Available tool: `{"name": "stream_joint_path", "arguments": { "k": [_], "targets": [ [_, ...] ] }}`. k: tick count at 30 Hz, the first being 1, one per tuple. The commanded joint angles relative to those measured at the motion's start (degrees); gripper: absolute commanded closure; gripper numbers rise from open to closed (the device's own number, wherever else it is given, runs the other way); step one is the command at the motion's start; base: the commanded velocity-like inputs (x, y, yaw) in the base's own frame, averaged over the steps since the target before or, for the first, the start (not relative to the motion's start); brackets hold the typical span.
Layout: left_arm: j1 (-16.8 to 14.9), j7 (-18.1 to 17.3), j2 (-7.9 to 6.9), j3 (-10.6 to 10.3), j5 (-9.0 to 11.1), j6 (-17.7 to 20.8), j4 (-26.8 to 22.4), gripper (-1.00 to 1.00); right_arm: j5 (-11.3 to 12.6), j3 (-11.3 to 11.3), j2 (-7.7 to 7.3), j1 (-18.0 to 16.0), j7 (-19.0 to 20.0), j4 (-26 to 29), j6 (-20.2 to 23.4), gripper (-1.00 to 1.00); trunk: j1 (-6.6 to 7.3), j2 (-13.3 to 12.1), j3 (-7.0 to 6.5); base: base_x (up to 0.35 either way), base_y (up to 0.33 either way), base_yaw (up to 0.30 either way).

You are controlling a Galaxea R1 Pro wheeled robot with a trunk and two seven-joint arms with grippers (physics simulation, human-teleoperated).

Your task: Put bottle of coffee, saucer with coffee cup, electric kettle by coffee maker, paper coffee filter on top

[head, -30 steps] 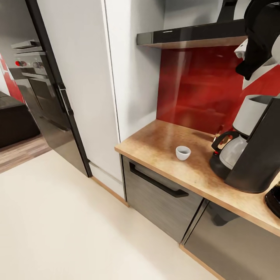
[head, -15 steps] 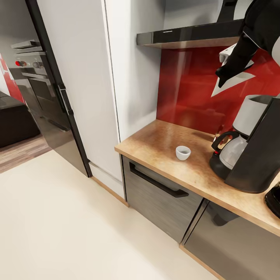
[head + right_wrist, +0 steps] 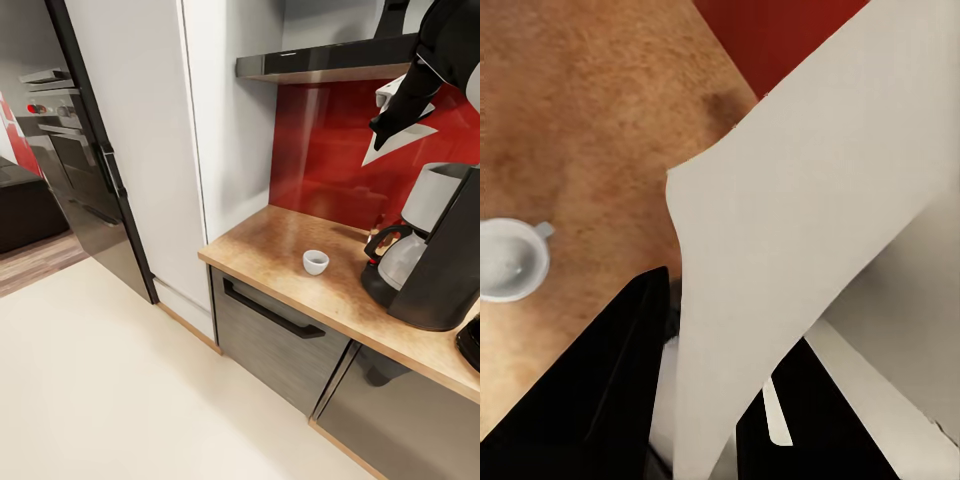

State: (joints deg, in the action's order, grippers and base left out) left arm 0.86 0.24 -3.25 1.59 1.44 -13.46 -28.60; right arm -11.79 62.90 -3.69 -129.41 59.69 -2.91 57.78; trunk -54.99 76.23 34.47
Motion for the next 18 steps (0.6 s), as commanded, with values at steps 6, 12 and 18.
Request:
{"name": "stream_joint_path", "arguments": {
  "k": [6,12,18],
  "targets": [
    [0.0,0.0,0.00,0.0,0.1,-0.1,-0.1,-1.00,-0.4,-0.1,-0.07,-0.1,0.5,0.0,0.2,1.00,0.00,0.0,0.04,0.000,0.017,0.000],
    [0.0,0.0,-0.06,0.1,0.1,-0.1,0.0,-1.00,-0.4,-0.1,-0.09,-0.1,0.5,0.0,0.1,1.00,0.00,0.0,0.04,0.000,0.075,0.000],
    [0.0,0.0,-0.08,0.1,0.1,-0.1,0.0,-1.00,-0.4,-0.1,-0.09,-0.1,0.6,0.0,0.1,1.00,0.00,0.0,0.04,0.000,0.140,0.000]
  ]
}}
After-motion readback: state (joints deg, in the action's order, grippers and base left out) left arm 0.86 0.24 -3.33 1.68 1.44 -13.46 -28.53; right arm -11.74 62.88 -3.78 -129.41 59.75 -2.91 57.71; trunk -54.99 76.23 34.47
